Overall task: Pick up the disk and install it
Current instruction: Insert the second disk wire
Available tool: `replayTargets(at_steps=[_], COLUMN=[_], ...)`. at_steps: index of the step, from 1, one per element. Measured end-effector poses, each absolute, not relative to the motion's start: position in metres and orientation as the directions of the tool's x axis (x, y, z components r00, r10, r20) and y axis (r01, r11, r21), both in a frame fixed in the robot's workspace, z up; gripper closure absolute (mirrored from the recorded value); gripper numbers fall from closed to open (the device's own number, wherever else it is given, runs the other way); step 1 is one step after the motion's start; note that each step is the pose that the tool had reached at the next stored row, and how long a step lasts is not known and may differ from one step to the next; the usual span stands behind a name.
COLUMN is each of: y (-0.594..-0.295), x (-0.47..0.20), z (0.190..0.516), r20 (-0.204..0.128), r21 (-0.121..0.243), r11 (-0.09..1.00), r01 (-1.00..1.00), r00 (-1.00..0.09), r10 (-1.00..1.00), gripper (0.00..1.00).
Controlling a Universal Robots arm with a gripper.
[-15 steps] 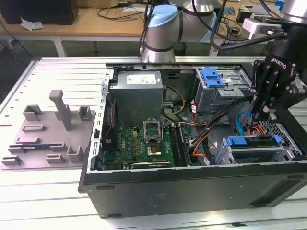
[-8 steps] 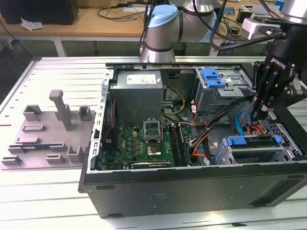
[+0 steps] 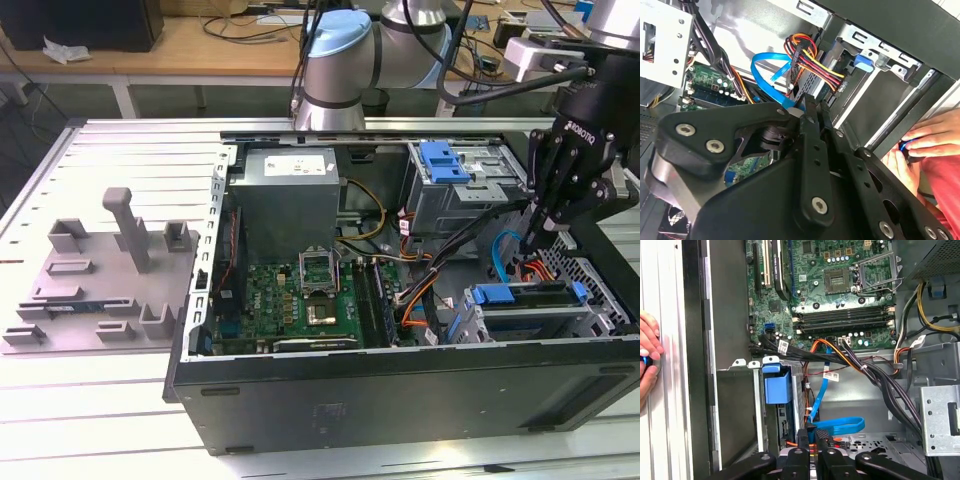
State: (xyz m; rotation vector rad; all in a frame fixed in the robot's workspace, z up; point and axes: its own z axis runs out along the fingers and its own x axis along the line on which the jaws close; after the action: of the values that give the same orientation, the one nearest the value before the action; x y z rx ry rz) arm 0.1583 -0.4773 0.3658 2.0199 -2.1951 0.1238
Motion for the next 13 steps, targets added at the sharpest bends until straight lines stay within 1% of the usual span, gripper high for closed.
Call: replayTargets(at_steps=[3,6,13], y=[-0.484,-0.491,-0.507], x=[0.158,0.158,0.159], z=[0.366,0.366,0.366], r20=[0.158,0.139,0.080], r21=[0.046,0.047,0.052], r11=[0.086,0.085,0.082], r01=[-0.995,-0.995,-0.995], r00=[-0.078,-0.078,-0.078], r10=[-0.984,-0.987,-0.994], gripper=[0.84,0.84,0.84])
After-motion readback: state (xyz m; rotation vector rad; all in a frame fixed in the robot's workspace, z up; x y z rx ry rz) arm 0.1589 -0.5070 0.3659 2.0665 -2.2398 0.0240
